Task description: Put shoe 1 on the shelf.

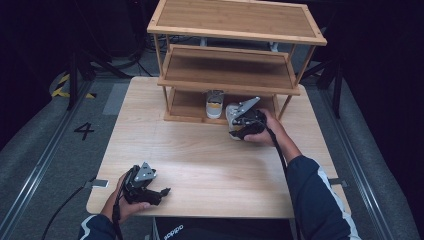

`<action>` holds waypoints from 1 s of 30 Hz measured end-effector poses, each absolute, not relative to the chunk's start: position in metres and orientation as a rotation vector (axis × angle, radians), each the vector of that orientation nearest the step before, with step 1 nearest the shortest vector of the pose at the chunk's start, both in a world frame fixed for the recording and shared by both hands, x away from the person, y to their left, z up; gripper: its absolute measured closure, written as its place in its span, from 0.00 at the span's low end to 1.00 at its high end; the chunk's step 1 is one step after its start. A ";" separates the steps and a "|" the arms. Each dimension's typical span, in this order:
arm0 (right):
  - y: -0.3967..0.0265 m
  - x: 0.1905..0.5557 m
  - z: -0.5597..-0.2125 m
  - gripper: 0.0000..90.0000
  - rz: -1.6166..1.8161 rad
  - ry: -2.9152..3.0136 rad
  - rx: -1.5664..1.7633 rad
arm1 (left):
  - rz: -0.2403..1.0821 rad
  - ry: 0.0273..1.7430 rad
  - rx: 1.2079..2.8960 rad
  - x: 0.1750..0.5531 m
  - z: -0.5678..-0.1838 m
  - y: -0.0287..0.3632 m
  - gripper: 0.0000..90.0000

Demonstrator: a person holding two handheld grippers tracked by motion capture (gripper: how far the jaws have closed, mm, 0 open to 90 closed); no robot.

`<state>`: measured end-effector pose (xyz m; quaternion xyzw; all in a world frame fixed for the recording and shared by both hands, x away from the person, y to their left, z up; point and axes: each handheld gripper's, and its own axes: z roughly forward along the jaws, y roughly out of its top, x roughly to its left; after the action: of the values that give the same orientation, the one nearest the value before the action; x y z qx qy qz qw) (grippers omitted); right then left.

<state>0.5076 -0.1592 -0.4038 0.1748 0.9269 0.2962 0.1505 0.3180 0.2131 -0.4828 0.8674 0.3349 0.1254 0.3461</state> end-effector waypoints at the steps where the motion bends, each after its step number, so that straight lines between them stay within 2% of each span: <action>1: -0.163 0.505 -0.402 0.42 0.881 2.646 0.512 | 0.325 0.869 2.251 0.318 -0.483 0.213 0.16; 6: -0.191 0.493 -0.404 0.40 0.993 2.541 0.595 | 0.333 0.868 2.256 0.318 -0.482 0.213 0.16; 14: -0.220 0.490 -0.436 0.37 1.063 2.534 0.753 | 0.327 0.878 2.256 0.318 -0.482 0.213 0.16; 19: -0.215 0.493 -0.449 0.37 1.047 2.528 0.778 | 0.327 0.877 2.257 0.318 -0.482 0.213 0.16; 22: -0.208 0.497 -0.455 0.42 1.041 2.519 0.813 | 0.325 0.879 2.254 0.318 -0.482 0.212 0.16; 26: -0.203 0.502 -0.459 0.38 1.081 2.488 0.872 | 0.325 0.878 2.256 0.318 -0.482 0.213 0.16; 30: -0.200 0.505 -0.459 0.39 1.097 2.473 0.876 | 0.324 0.877 2.253 0.318 -0.482 0.213 0.16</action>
<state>0.5052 -0.1995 -0.4585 0.3047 0.8599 0.3816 0.1485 0.3181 0.2125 -0.4825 0.8672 0.3377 0.1246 0.3441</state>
